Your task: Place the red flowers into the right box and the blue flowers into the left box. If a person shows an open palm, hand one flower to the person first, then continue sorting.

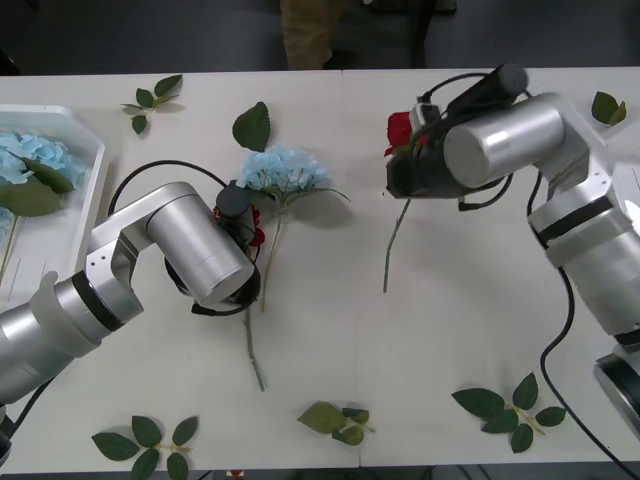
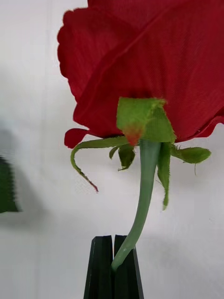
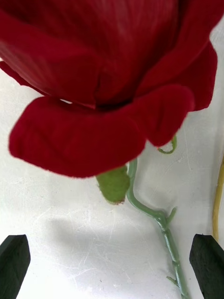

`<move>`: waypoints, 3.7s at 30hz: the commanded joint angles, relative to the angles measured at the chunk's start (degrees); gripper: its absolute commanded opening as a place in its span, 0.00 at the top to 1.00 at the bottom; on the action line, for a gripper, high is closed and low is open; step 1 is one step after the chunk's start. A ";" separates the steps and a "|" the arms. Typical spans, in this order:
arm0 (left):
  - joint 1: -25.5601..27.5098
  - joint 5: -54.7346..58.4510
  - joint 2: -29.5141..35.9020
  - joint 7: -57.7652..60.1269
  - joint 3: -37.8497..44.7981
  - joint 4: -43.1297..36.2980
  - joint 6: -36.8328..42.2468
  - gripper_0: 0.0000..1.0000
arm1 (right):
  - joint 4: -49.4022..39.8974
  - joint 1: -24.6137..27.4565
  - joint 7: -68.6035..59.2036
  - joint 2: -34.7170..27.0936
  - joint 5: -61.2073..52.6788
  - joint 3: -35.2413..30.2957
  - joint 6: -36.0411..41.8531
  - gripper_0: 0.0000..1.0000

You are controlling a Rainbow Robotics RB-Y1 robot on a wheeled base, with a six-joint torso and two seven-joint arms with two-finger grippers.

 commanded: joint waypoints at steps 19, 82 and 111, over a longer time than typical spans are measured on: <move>-1.89 -8.17 -5.17 4.84 -3.70 11.84 -11.06 0.00 | 0.27 8.52 12.64 -46.74 -29.65 -10.83 9.33 1.00; 8.65 -3.69 8.72 -0.96 4.91 -7.14 -9.48 1.00 | -16.08 4.30 5.96 -17.74 -29.74 -16.01 11.44 0.00; 7.95 25.23 -2.53 -38.14 30.84 -26.04 -30.57 1.00 | -15.02 13.09 41.99 -35.93 -79.49 5.43 -24.15 0.00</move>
